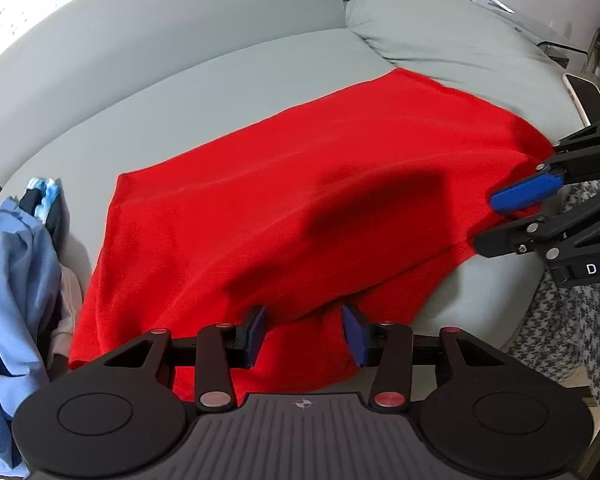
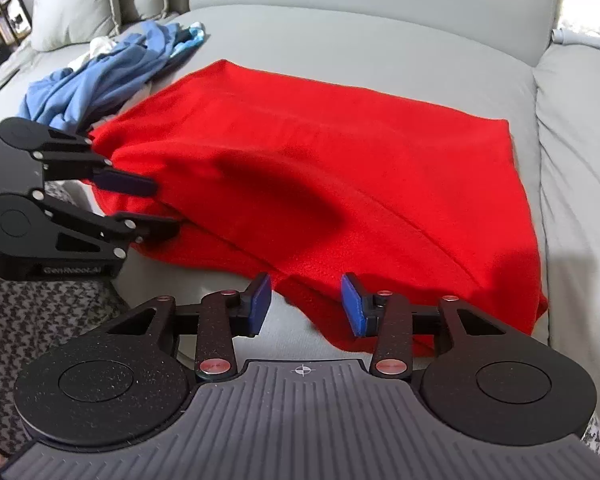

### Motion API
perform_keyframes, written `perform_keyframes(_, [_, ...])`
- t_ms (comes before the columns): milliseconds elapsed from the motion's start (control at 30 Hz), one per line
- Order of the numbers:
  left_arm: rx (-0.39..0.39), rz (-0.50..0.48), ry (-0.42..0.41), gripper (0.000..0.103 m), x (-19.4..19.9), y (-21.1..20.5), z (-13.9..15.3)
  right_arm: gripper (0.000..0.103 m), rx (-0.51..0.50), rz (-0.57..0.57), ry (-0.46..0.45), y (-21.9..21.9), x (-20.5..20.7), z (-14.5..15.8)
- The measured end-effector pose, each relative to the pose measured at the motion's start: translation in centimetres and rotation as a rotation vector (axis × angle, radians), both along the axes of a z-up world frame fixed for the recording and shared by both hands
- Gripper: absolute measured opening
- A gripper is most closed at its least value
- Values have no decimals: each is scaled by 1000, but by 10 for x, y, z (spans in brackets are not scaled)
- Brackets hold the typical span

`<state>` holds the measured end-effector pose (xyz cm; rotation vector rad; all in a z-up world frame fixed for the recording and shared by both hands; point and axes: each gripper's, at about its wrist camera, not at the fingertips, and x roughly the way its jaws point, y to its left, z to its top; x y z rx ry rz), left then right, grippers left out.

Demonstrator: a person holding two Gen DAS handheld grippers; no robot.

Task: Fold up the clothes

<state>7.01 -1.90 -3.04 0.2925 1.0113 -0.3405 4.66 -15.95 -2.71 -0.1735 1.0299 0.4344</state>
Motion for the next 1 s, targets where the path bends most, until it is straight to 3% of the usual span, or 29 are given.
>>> perform_keyframes(200, [69, -69, -33, 43, -1, -8, 0, 46, -69, 30, -2, 0, 0, -1])
perform_keyframes(400, [89, -70, -46, 39, 5, -14, -3, 47, -123, 82, 1, 6, 0, -4])
perform_keyframes(533, [77, -61, -26, 31, 6, -10, -1, 40, -207, 145, -53, 16, -4, -5])
perform_keyframes(600, [66, -57, -18, 23, 7, -10, 2, 28, -210, 150, -60, 18, -4, -7])
perform_keyframes(633, [56, -56, -16, 19, 7, -10, 4, 12, -199, 151, -57, 18, -3, -6])
perform_keyframes(700, [48, -56, -18, 15, 6, -9, 5, 4, -179, 134, -53, 18, -2, -3])
perform_keyframes(1000, [-15, -49, 10, 6, 8, -6, 24, 0, -54, -3, -33, -4, 10, 21])
